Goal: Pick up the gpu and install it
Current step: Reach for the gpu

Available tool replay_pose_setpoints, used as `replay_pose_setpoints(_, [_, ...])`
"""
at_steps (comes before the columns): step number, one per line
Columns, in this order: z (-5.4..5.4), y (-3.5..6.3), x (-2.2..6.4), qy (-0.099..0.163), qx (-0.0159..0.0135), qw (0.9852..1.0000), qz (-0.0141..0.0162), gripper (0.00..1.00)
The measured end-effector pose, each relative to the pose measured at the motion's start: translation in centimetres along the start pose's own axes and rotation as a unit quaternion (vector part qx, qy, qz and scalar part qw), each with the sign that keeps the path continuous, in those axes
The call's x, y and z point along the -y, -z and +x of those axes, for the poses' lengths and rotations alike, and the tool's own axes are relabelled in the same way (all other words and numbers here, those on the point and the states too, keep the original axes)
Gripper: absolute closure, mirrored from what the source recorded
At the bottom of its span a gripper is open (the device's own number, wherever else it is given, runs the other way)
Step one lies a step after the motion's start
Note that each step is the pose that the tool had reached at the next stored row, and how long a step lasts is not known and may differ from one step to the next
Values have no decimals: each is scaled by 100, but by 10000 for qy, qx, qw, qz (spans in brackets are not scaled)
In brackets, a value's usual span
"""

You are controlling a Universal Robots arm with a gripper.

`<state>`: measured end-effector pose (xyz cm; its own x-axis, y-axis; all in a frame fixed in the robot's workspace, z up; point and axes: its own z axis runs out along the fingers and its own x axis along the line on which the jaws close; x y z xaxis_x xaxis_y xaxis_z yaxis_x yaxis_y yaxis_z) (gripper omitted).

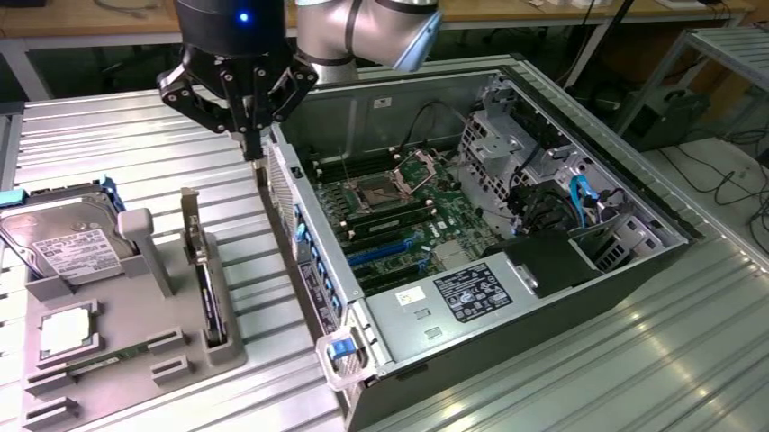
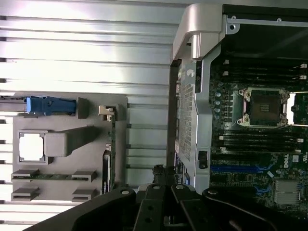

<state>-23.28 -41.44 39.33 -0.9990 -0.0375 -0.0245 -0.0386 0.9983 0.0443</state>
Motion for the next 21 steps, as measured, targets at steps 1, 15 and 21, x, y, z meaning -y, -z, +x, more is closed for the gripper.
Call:
replay_pose_setpoints(1, [27,0,1,3,0,10000,0,89])
replay_pose_setpoints(15, [365,10,31,51,-2,10000,-2,89])
replay_pose_setpoints(21, [621,17,50,74,-4,10000,-2,89])
